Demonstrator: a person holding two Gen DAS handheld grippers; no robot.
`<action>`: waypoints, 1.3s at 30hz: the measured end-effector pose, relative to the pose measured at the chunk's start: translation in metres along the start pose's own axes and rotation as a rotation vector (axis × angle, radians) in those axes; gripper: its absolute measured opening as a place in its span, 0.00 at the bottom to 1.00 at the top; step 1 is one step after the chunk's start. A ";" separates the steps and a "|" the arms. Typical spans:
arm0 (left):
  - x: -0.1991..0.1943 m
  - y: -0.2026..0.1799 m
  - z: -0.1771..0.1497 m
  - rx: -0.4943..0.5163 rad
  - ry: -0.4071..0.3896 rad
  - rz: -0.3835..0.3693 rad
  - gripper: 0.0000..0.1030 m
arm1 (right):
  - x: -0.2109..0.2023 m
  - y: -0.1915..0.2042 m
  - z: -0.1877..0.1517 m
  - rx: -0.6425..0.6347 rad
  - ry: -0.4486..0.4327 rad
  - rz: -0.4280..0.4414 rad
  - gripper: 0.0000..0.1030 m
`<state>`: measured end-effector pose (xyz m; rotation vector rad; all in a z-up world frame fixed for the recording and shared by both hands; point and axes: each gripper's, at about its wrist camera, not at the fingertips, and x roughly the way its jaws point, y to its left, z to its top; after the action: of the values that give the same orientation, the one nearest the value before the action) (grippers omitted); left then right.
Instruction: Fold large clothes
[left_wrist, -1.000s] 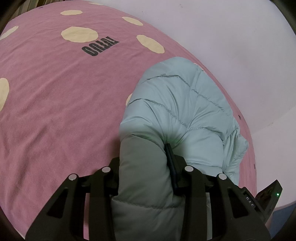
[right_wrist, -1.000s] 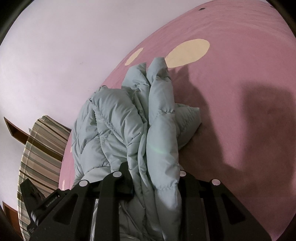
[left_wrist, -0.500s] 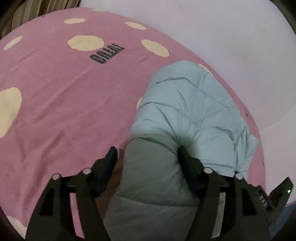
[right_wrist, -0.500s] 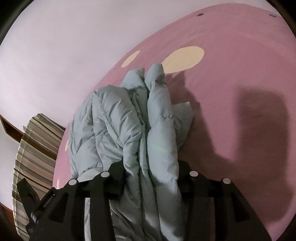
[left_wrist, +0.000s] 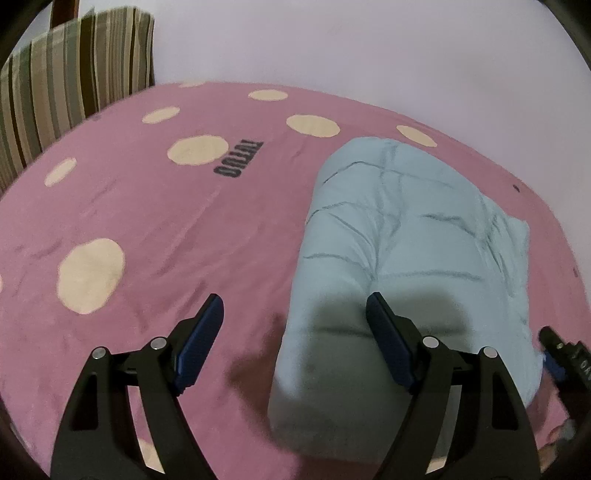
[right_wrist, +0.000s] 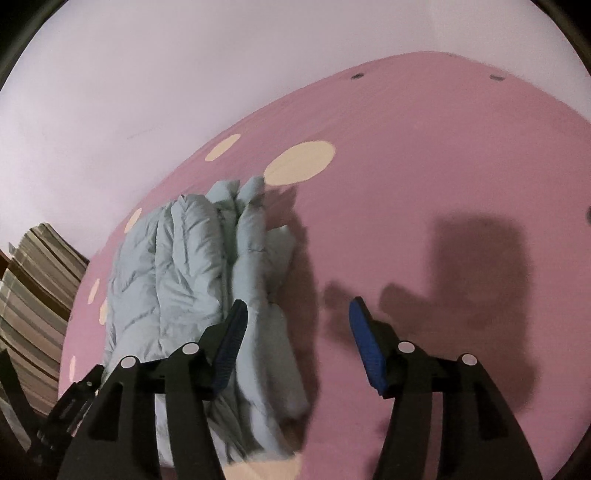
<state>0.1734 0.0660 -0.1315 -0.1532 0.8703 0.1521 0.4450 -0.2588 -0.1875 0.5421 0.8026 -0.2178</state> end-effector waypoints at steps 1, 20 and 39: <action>-0.005 -0.002 -0.002 0.013 -0.007 0.008 0.77 | -0.008 0.000 -0.002 -0.021 -0.009 -0.019 0.56; -0.115 -0.020 -0.043 0.121 -0.128 0.009 0.89 | -0.126 0.048 -0.042 -0.306 -0.175 -0.100 0.73; -0.201 -0.002 -0.042 0.069 -0.254 -0.012 0.98 | -0.187 0.087 -0.064 -0.429 -0.302 -0.082 0.78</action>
<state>0.0152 0.0422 -0.0034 -0.0724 0.6207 0.1270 0.3110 -0.1543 -0.0537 0.0675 0.5538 -0.1901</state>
